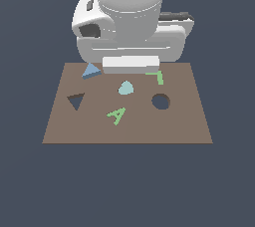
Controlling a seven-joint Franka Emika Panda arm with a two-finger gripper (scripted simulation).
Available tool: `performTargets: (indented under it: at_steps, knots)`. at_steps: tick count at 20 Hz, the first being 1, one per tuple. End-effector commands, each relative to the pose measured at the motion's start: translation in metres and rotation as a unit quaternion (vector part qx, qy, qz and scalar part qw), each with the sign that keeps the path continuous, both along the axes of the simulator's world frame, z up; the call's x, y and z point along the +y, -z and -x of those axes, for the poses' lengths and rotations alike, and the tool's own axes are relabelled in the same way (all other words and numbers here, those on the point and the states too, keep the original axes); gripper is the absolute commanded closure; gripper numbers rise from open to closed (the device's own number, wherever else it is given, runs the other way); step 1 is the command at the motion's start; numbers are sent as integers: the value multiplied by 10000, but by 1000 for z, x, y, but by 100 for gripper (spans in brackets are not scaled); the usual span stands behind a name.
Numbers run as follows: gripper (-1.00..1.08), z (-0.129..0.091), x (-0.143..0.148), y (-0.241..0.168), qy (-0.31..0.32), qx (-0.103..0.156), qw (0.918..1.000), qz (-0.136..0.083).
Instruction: Insert a designated object into the corresponding slot on a board.
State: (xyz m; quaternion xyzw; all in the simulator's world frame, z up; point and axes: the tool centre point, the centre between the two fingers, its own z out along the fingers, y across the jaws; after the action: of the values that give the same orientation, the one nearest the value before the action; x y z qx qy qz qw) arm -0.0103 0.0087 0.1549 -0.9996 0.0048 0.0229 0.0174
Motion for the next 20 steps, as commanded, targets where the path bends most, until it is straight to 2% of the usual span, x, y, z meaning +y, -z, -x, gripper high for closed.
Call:
performTargets:
  at_steps: [1, 10, 20]
  knots:
    - [-92, 0, 0, 0, 0, 0, 10000, 0]
    - [-92, 11, -19, 14, 164, -28, 9999, 29]
    - [-92, 49, -80, 61, 716, -121, 9973, 128]
